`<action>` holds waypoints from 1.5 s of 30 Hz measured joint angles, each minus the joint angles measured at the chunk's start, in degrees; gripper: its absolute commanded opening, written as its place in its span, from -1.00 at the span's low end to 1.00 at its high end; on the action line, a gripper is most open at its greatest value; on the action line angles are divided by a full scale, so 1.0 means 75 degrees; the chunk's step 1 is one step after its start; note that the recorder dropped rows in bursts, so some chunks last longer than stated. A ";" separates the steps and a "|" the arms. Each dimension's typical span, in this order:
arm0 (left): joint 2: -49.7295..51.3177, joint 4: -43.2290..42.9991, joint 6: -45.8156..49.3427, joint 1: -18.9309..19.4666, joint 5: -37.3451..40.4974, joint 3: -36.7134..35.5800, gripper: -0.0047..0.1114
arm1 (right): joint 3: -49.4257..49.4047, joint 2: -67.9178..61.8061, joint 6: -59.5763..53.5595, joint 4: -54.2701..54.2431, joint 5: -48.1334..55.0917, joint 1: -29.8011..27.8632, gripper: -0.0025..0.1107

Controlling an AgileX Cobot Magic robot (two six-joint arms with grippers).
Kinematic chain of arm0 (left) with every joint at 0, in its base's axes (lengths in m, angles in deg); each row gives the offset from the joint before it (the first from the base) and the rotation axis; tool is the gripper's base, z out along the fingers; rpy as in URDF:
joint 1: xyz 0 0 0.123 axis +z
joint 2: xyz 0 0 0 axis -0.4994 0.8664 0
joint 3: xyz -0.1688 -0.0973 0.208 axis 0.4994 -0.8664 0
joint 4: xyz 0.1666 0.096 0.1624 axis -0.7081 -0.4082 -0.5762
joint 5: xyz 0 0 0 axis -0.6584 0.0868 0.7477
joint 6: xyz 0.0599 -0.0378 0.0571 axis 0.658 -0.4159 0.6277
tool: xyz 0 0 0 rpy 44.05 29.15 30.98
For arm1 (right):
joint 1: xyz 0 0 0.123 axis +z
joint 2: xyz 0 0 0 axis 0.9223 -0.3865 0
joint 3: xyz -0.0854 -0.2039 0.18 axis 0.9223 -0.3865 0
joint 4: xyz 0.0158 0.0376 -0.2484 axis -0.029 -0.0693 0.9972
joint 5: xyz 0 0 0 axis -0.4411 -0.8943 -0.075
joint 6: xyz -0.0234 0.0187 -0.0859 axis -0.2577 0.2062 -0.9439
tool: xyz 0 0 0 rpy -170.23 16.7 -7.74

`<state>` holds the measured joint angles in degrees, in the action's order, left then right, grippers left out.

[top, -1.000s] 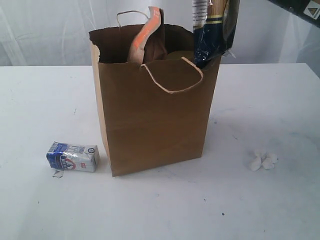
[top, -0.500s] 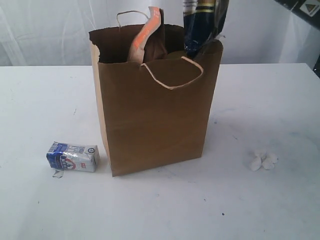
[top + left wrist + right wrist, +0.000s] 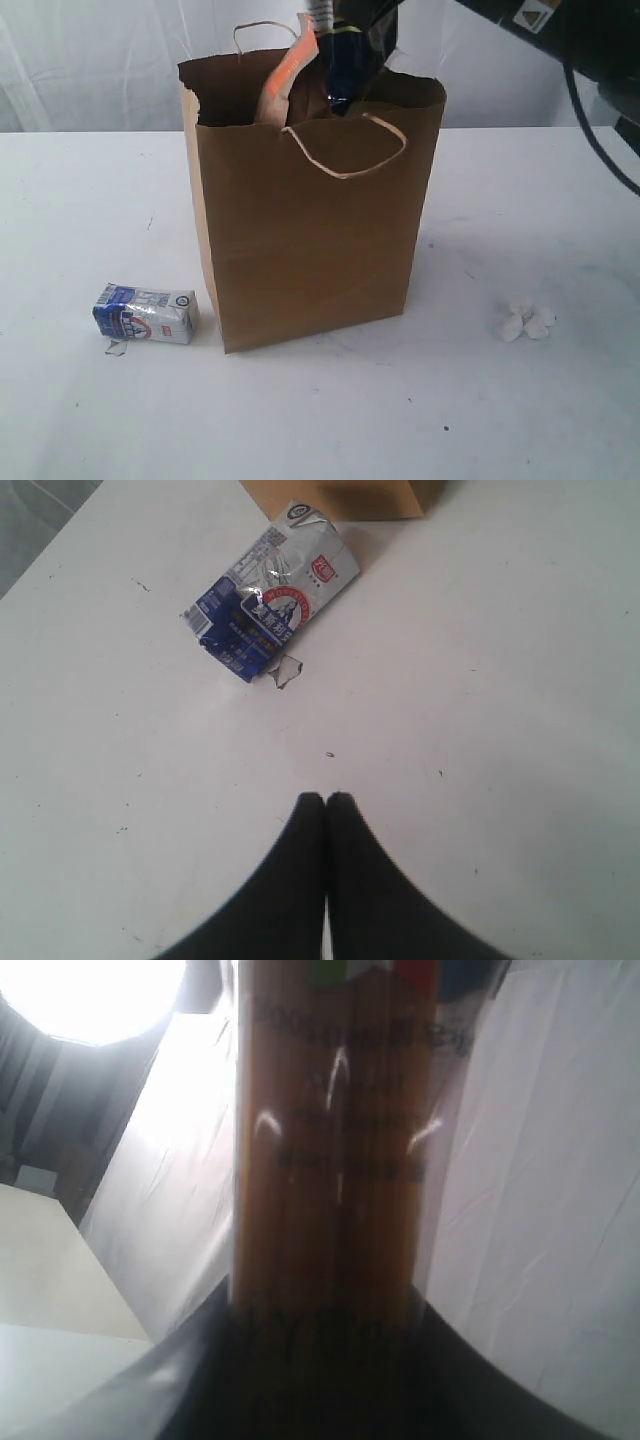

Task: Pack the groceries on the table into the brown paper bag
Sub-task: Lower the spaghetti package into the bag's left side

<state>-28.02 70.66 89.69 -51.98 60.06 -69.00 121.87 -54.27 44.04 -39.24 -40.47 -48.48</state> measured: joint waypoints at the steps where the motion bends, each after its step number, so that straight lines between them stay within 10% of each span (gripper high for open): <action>1: 0.0000 0.0000 0.0000 0.0000 0.0000 0.0000 -0.92 | 0.0040 -0.0057 0.0000 0.0003 0.0000 0.0036 -0.96; 45: 0.0000 0.0000 0.0000 0.0000 0.0000 0.0000 -0.92 | 0.2250 -0.2071 -0.0612 0.0852 0.0430 0.1365 -0.96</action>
<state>-28.02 70.66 89.69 -51.98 60.06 -69.00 138.74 -69.80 39.45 -32.86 -37.24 -38.24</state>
